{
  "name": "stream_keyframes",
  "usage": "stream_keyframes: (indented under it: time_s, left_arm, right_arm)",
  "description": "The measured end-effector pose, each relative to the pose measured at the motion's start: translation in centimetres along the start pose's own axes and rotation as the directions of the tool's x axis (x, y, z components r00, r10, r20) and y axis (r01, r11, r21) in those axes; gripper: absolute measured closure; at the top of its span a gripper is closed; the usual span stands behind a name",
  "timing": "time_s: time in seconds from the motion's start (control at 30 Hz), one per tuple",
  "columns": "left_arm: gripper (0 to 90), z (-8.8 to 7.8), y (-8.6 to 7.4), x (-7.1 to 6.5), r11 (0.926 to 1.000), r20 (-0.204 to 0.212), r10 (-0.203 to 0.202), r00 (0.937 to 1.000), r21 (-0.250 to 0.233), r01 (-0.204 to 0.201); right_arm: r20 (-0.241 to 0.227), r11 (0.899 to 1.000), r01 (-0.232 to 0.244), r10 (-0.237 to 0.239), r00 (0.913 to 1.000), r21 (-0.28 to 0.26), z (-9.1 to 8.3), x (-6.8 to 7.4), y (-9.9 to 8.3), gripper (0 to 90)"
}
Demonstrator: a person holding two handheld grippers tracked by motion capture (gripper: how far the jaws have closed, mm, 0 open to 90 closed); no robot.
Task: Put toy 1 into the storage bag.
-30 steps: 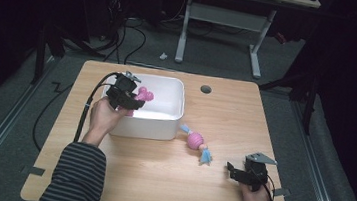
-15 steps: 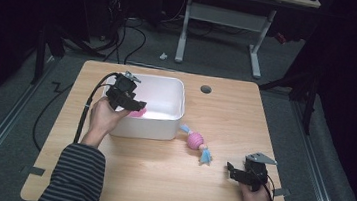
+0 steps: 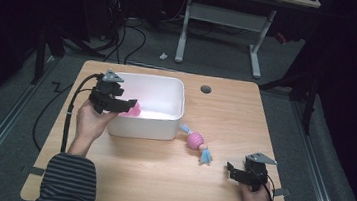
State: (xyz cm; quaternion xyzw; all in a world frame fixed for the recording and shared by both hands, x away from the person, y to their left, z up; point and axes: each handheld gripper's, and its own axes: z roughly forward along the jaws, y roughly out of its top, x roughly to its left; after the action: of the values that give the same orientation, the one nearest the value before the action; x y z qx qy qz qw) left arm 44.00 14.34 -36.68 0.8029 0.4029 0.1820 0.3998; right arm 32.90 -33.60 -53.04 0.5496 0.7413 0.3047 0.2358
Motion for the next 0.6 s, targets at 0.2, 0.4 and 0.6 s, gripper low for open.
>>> stream_keyframes:
  time_s: [0.2,0.4,0.6]
  left_arm:
    - [38.8,-1.9,-1.7,0.5,0.9977,-0.015,-0.03,0.9994,-0.062,0.029]
    - [38.8,-3.4,-3.0,0.9,0.9944,-0.023,-0.055,0.9982,-0.092,0.053]
    - [38.8,-4.6,-4.1,1.1,0.9905,-0.026,-0.071,0.9971,-0.12,0.067]
  right_arm:
    - [0.001,1.0,-0.001,0.001,1.0,0.0,0.0,0.0,0.0,20.9]
    - [0.0,1.0,0.001,-0.001,1.0,-0.001,0.0,0.0,0.0,20.8]
    - [0.0,1.0,0.002,-0.002,1.0,-0.001,0.0,0.0,0.0,20.8]
